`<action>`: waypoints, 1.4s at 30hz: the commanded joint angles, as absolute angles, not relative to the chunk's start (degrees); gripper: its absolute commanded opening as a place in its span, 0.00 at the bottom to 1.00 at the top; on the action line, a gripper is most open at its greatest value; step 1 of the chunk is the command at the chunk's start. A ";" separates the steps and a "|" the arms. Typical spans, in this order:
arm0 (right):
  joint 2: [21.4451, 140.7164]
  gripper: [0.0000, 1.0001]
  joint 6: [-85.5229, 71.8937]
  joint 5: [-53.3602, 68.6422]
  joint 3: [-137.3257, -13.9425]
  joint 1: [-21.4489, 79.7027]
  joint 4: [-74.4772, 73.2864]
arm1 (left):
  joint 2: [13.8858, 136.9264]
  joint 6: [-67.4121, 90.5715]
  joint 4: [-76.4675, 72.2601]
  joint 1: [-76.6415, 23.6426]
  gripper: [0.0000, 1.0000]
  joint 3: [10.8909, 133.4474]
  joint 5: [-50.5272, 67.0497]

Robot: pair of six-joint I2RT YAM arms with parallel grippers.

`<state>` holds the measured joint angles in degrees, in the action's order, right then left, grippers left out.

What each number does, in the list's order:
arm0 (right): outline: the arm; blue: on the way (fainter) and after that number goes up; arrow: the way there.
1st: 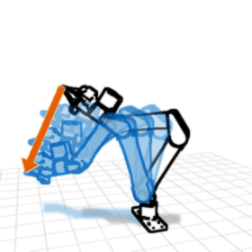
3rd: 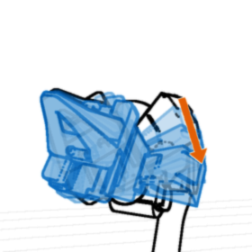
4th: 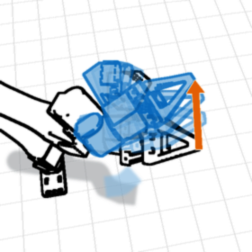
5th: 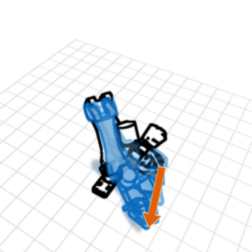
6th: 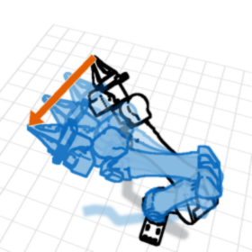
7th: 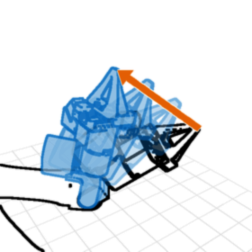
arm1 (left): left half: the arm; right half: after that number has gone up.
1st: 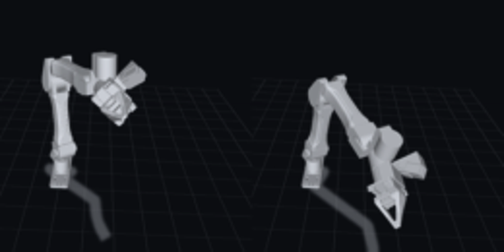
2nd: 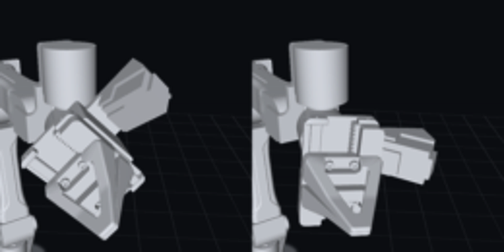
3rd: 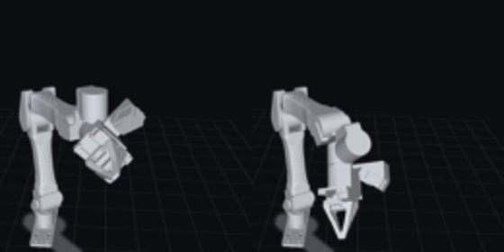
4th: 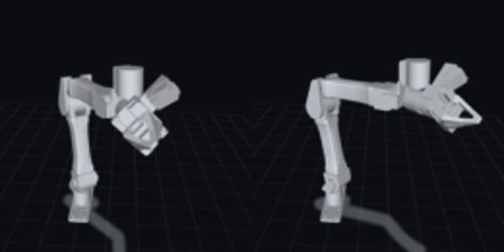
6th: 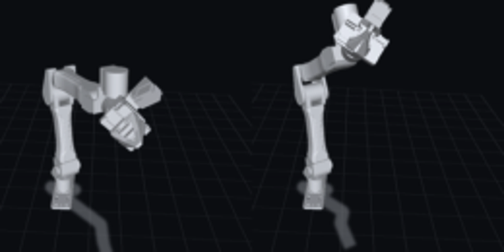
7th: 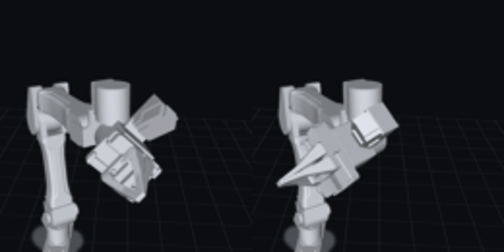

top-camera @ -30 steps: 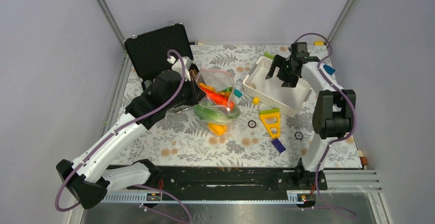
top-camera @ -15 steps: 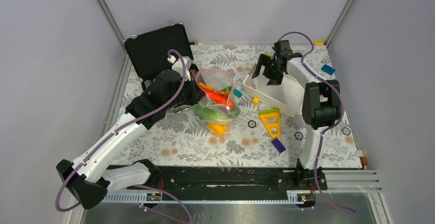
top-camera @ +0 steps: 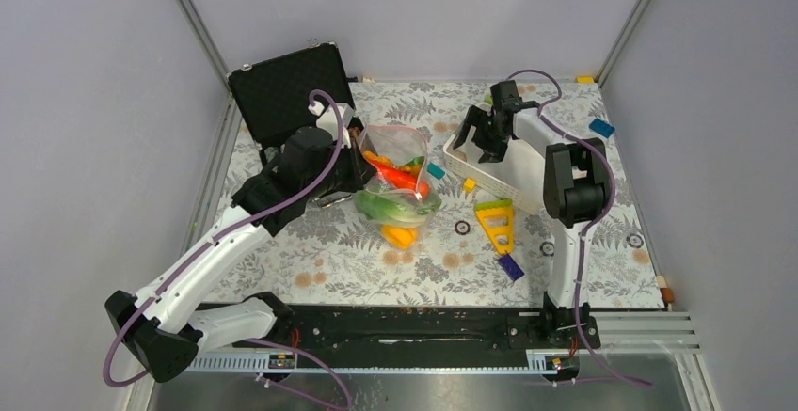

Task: Place the food in the zip-top bag and seal the zipper
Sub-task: Pick up the fake vegetable from the bin.

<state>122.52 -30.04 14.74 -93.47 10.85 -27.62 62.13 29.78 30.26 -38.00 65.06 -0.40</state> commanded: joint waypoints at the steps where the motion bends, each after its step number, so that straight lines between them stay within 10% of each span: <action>1: 124.47 0.90 -32.34 15.98 -96.56 11.78 -26.53 | 62.10 28.74 27.16 -37.70 0.01 66.17 -0.62; 33: 122.96 0.68 -28.18 7.13 -93.91 13.75 -30.90 | 63.43 29.20 27.16 -37.53 0.01 66.18 -0.38; 42: 120.05 0.37 -28.28 5.32 -91.15 13.70 -25.73 | 63.09 29.27 27.27 -37.52 0.01 66.08 -0.36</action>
